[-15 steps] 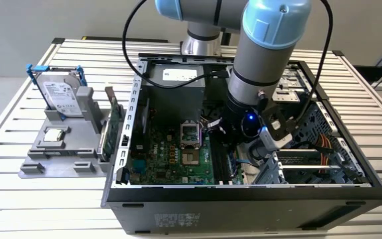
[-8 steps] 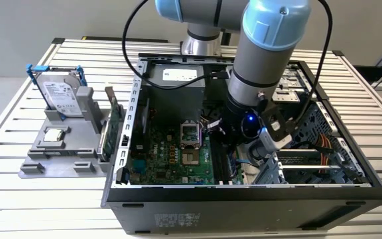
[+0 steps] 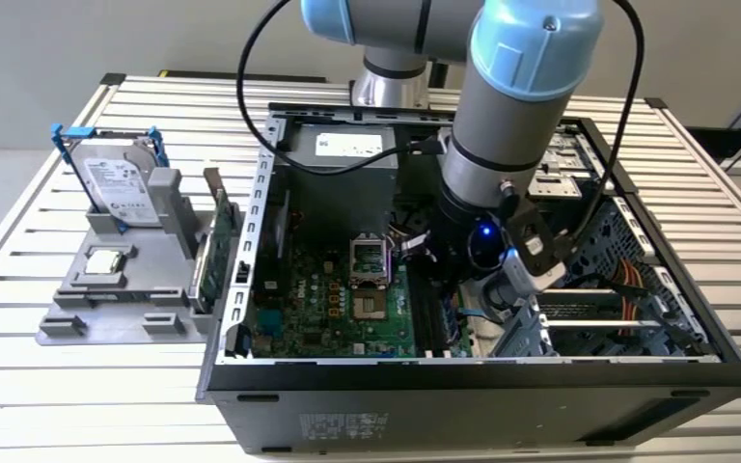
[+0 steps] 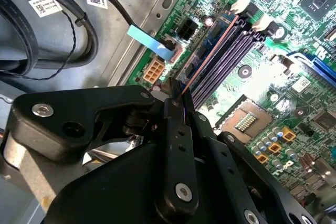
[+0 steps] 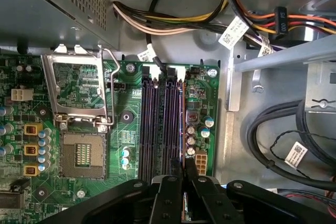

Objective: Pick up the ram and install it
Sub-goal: 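Insert the ram into the slot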

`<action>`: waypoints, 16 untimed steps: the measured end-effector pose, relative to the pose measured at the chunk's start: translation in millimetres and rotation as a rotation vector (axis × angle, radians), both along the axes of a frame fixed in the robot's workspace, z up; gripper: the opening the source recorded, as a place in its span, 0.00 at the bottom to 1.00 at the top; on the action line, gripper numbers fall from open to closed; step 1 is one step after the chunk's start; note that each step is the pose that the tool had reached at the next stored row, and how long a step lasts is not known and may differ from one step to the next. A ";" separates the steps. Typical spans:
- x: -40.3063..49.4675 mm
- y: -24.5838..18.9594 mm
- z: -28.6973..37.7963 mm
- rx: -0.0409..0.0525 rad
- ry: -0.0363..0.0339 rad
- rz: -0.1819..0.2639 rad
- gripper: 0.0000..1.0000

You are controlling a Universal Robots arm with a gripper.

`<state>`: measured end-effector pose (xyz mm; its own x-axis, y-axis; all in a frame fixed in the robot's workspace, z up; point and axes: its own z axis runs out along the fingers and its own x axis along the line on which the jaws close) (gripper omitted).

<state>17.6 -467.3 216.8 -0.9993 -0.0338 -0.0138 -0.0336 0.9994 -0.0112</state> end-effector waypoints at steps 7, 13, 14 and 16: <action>0.0 0.0 -1.3 -0.0001 0.0002 0.000 0.00; -0.6 0.0 -1.4 0.0001 0.0002 -0.001 0.00; -1.1 0.0 -1.4 0.0000 0.0001 -0.001 0.00; -2.4 0.0 -1.4 0.0001 0.0001 -0.003 0.00</action>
<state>15.2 -467.3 215.4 -0.9994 -0.0303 -0.0138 -0.0302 0.9995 -0.0111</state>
